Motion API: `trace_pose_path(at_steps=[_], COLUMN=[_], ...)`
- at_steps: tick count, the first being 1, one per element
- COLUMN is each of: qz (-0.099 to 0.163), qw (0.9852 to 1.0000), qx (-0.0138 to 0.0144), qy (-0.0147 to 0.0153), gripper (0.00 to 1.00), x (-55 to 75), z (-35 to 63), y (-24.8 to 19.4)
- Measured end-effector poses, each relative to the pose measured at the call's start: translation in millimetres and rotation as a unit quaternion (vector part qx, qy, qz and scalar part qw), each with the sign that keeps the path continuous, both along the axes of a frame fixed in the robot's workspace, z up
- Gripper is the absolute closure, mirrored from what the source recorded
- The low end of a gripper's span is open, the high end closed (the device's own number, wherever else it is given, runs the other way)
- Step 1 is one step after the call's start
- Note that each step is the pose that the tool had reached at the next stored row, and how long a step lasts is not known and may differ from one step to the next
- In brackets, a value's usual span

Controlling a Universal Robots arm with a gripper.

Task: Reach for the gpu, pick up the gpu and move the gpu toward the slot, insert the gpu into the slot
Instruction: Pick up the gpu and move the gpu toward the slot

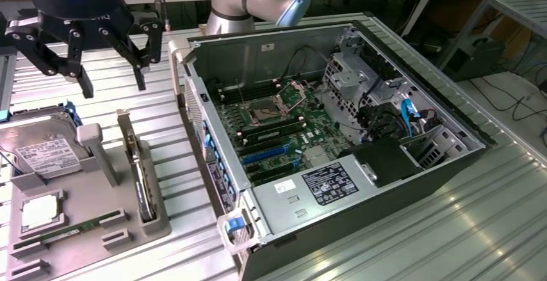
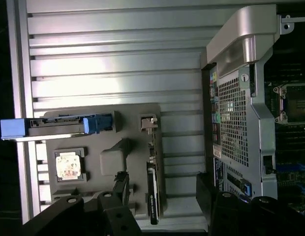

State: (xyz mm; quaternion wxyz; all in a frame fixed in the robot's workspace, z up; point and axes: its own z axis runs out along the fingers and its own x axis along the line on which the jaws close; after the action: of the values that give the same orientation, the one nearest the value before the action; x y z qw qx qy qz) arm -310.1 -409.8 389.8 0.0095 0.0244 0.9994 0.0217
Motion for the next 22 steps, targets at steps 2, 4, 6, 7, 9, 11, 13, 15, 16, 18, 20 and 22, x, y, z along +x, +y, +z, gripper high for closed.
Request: trace_pose_path(at_steps=[2,4,6,7,9,11,13,15,16,18,20,22], qz=[0.002,0.005,0.01,0.012,0.016,0.021,0.026,0.026,0.026,0.026,0.026,0.026], qw=[1.0,1.0,1.0,0.9999,0.9999,0.9998,0.9997,0.9997,0.9997,0.9997,0.9997,0.9997], qx=[0.0,0.0,0.0,0.0,0.0,0.0,0.0,0.0,0.0,0.0,0.0001,-0.0001], qy=[0.0001,0.0006,0.0016,0.0021,0.0026,0.0026,0.0026,0.0026,0.0026,0.0026,0.0025,0.0026], gripper=[0.34,0.34,0.34,0.34,0.34,0.34,0.34,0.34,0.34,0.34,0.34,0.34], x=[0.0,0.0,0.0,0.0,0.0,0.0,0.0,0.0,0.0,0.0,0.0,0.0], z=[-1.1,-2.5,-4.6,-5.4,-7.4,-8.4,-9.4,-10.7,-11.2,-12.1,-14.7,-18.4], y=[-4.9,-8.5,-11.2,-12.5,-16.0,-18.0,-20.9,-30.2,-34.7,-42.9,-45.7,-45.7])
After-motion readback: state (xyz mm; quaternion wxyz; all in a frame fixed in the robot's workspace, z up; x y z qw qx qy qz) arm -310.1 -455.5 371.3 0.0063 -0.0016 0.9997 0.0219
